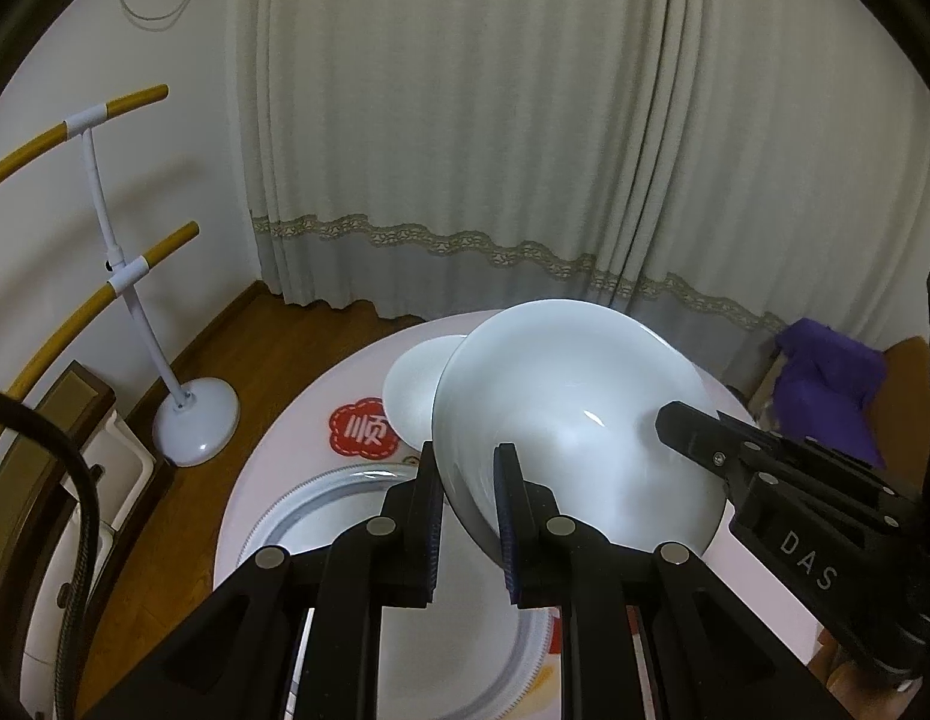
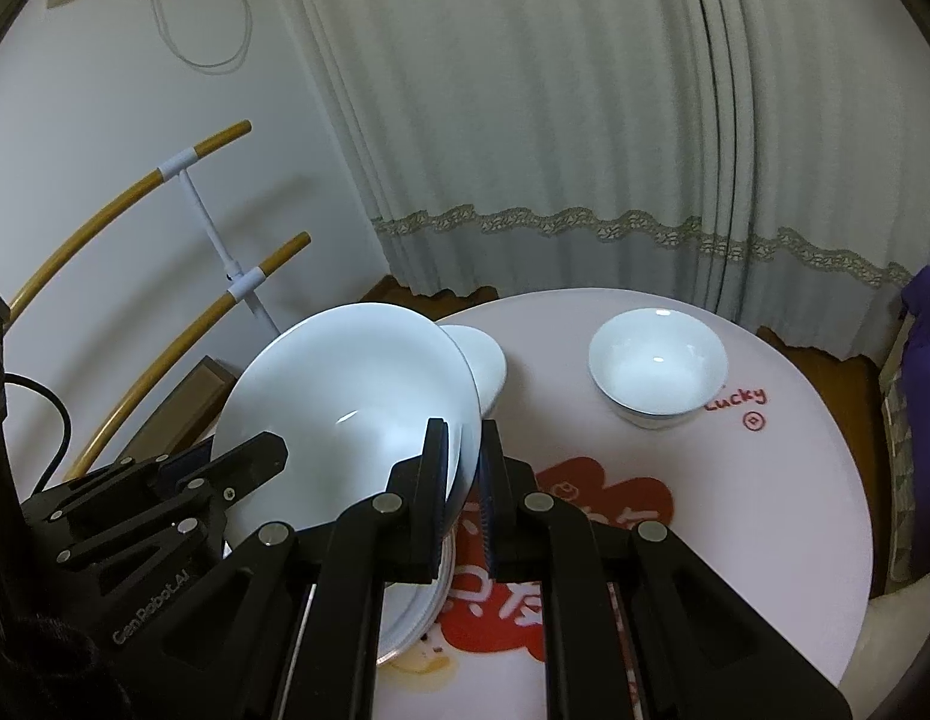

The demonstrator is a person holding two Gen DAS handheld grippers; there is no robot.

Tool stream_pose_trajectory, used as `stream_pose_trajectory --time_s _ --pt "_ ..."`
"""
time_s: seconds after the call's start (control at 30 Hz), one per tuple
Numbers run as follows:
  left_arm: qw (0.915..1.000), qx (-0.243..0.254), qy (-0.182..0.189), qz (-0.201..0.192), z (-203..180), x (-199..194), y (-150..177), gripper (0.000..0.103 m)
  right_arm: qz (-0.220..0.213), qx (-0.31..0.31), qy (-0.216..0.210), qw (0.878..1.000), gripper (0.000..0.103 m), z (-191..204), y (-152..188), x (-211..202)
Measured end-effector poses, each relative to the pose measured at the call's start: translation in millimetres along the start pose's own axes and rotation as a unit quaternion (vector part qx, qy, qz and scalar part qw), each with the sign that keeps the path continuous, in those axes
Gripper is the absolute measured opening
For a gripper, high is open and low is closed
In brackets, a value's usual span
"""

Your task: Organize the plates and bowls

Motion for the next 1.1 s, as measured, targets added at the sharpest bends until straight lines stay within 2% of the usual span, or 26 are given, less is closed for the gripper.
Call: stream_pose_trajectory --time_s 0.5,0.93,1.1 --pt "0.9998 0.001 0.001 0.018 30 71 -69 0.012 0.019 0.004 -0.006 1.0 0.009 8 -35 61" --pt "0.9989 0.001 -0.001 0.047 35 153 -109 0.012 0.049 0.013 0.0 0.999 0.009 -8 -44 111" --pt "0.9982 0.0 -0.005 0.06 37 182 -114 0.012 0.06 0.013 0.006 0.998 0.009 -11 -44 126"
Point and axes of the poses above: each gripper's, at about its wrist camera, not at the fingertips, and x roughly the way its jaws point, z to its left, y to its underside, the point moved 6 cm from there along x, roughly the way its jaws point, and after that the axes turned 7 degrees about z, right-handed, at the moved point
